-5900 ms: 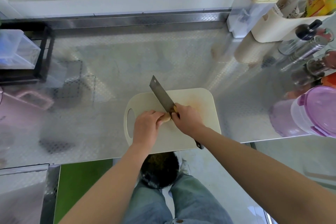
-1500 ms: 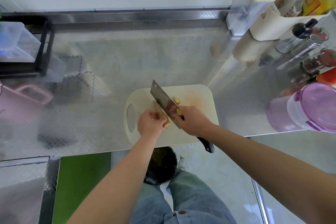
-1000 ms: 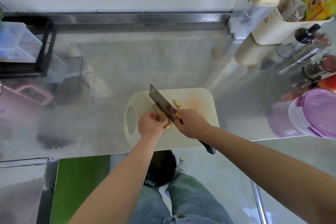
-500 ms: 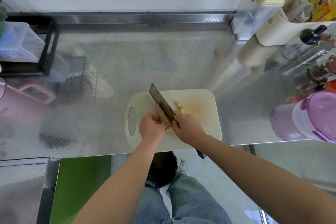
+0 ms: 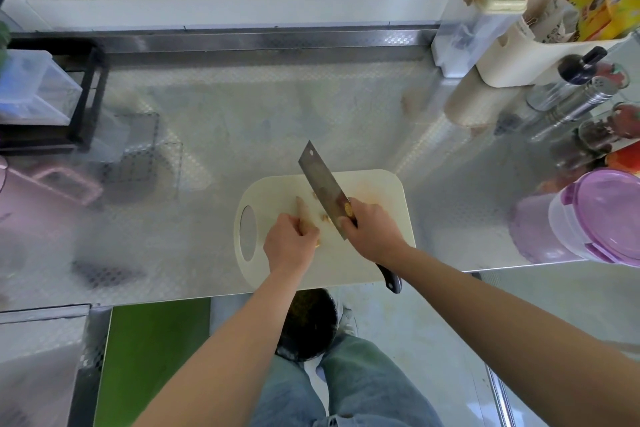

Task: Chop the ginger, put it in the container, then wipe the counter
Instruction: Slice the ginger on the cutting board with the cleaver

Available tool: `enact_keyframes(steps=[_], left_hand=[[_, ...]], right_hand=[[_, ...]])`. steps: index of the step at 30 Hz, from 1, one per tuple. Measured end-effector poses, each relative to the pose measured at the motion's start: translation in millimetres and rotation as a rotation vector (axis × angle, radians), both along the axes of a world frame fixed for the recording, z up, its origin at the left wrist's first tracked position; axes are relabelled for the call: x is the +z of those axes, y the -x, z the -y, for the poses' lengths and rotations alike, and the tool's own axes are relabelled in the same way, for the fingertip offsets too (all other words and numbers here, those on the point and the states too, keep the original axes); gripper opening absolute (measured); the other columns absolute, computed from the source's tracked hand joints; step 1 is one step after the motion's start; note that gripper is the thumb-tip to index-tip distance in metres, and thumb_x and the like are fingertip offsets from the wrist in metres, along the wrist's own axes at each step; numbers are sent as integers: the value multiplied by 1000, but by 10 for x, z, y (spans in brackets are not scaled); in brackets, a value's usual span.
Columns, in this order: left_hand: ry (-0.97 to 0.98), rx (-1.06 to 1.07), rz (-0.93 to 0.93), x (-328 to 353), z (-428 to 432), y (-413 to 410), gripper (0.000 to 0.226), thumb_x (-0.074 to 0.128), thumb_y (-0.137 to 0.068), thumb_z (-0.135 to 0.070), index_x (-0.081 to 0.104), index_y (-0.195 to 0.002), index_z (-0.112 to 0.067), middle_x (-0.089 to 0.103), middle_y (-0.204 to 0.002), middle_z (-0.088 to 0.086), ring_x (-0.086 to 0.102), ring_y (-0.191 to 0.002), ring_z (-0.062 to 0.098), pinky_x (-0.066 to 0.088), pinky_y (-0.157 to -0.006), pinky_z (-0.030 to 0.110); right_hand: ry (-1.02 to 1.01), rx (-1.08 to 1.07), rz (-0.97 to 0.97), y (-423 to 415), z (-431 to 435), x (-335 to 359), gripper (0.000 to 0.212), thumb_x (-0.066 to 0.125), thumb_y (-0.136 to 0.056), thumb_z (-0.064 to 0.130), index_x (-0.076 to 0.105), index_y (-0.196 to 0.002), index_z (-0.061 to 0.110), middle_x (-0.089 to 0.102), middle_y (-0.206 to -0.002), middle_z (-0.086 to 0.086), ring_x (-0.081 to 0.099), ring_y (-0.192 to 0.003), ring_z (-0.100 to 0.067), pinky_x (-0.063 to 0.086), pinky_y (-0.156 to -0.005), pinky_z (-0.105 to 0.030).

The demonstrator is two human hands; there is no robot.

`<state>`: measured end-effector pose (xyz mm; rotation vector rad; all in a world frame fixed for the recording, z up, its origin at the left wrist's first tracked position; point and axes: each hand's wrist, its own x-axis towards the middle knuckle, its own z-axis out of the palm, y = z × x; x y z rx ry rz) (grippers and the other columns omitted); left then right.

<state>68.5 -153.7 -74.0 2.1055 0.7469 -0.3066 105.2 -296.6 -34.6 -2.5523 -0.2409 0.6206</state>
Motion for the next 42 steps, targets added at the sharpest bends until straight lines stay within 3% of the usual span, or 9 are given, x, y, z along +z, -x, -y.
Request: enact_keyframes(steps=[10,13,15,20,26,29,32,37,42], left_hand=[[-33,-24,9,2,5,36,18,63,-85,-31,53,-92,-18,67,-86,-3,62,-83,20,38,-67,27],[-46,-40,23,24,17,43,35,71,-80,-41,52,-95,-16,62,-86,-6,57,-79,16,34,-66,25],[-80,-68,30,29,13,35,46,76,-74,-45,51,-100,-16,59,-90,-6,54,-79,14,35,-67,26],[-131,-262,27,53,-26,9,27,68,-78,-21,60,-104,-19,63,-96,0,59,-92,22,41,-69,28],[-335,-471,75,34,-151,3,35,56,-86,-11,67,-114,-30,56,-108,3,44,-106,24,38,-81,29],[-403,-357,166,35,-130,21,38,58,-84,-7,65,-118,-21,53,-115,6,44,-108,26,41,-88,33],[-335,-137,137,74,-77,73,36,63,-85,-12,53,-119,-12,50,-116,11,53,-101,28,40,-80,30],[-58,81,8,15,53,133,27,56,-92,-32,48,-108,-12,63,-93,3,60,-85,26,41,-75,31],[91,201,-39,-269,68,129,40,65,-74,-53,57,-89,-17,68,-75,0,68,-69,26,56,-76,45]], right_hand=[[65,-67,19,186,37,-245,18,41,-97,26,48,-103,11,54,-76,-7,51,-65,-29,38,-55,-32],[54,-191,41,101,196,-217,11,42,-96,23,42,-88,14,46,-65,-5,46,-62,-29,34,-54,-32],[2,-193,31,79,267,-201,22,44,-94,22,35,-74,18,41,-58,-3,43,-56,-27,33,-51,-33],[-56,-123,12,110,288,-165,32,47,-90,20,30,-64,26,42,-55,0,41,-53,-25,32,-51,-32],[-21,-74,20,155,291,-124,25,48,-91,23,35,-70,22,44,-56,0,44,-54,-26,33,-51,-31],[25,19,-5,197,314,-121,24,46,-92,24,37,-71,18,46,-58,-1,45,-55,-26,31,-49,-30],[67,105,-24,269,324,-138,21,45,-92,23,43,-73,15,49,-63,-5,47,-59,-28,32,-52,-30],[76,140,-27,395,297,-154,16,43,-92,23,49,-84,10,54,-69,-11,50,-62,-29,35,-54,-31],[44,81,-21,409,238,-108,20,43,-92,24,46,-79,10,54,-68,-11,50,-60,-29,36,-53,-33]])
